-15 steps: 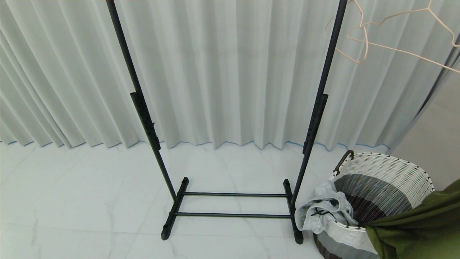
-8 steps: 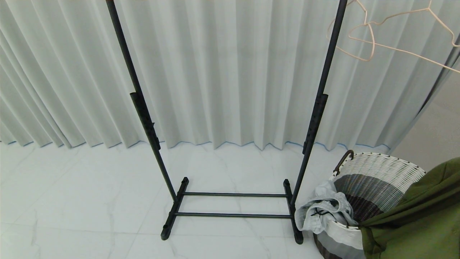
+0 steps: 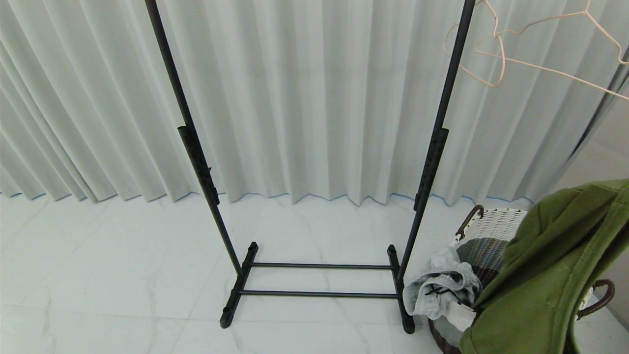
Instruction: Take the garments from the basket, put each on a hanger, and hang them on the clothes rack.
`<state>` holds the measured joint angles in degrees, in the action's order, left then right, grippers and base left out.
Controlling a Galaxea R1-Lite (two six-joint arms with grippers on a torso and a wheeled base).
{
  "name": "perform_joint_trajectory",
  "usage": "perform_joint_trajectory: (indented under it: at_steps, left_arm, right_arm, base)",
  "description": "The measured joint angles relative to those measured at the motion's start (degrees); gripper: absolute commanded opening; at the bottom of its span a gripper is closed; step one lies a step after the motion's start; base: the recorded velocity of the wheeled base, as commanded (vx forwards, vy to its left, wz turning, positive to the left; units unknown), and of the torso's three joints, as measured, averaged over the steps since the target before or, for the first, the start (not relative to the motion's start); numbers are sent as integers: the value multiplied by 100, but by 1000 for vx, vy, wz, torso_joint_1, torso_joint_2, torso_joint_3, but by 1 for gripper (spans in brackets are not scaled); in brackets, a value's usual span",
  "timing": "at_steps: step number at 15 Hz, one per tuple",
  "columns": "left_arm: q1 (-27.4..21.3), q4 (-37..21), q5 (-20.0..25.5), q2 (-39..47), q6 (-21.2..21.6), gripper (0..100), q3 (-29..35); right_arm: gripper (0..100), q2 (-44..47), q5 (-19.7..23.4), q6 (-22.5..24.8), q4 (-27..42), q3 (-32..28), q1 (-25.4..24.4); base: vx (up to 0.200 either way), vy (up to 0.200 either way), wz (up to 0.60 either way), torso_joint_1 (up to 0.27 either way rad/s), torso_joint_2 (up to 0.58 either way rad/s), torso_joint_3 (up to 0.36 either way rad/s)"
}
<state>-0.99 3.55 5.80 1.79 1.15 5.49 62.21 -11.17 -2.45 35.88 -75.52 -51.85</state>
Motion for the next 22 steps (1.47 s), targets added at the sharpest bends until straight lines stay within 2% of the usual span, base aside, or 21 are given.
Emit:
perform_joint_trajectory:
  at_steps: [2,5,8,11,13,16,19,22]
  left_arm:
    - [-101,39,271,523,30,100,730]
    - [-411,80,662,1771,389,100,1764]
    - [-1141,391,820,3266,686,100,2632]
    - [-1943,1019,862,4845,690,100,3048]
    - [-2662,1530,859,5777,325,100,3261]
    - [-3832,1810,664,6802,-667,100,3629]
    - [-4863,1853,10,7517,-1403,100,3880]
    - [-5444,1960,-474,8175,-1992,100,4051]
  right_arm:
    - [0,249,0,-110,-172,-113,-291]
    - [0,647,-7,-124,-712,-276,-416]
    - [0,1006,4,-165,-778,-577,-482]
    - [0,1406,13,-458,-1343,-822,-641]
    - [0,1621,15,-513,-1459,-894,-716]
    - [0,1788,17,-534,-1517,-934,-736]
    - [0,1877,20,-562,-1623,-935,-736]
    - [0,1913,26,-573,-1642,-937,-736]
  base:
    - [0,0,0,0,0,0]
    - [0,0,0,0,0,0]
    - [0,0,0,0,0,0]
    - [0,0,0,0,0,0]
    - [0,0,0,0,0,0]
    - [0,0,0,0,0,0]
    - [0,0,0,0,0,0]
    - [0,0,0,0,0,0]
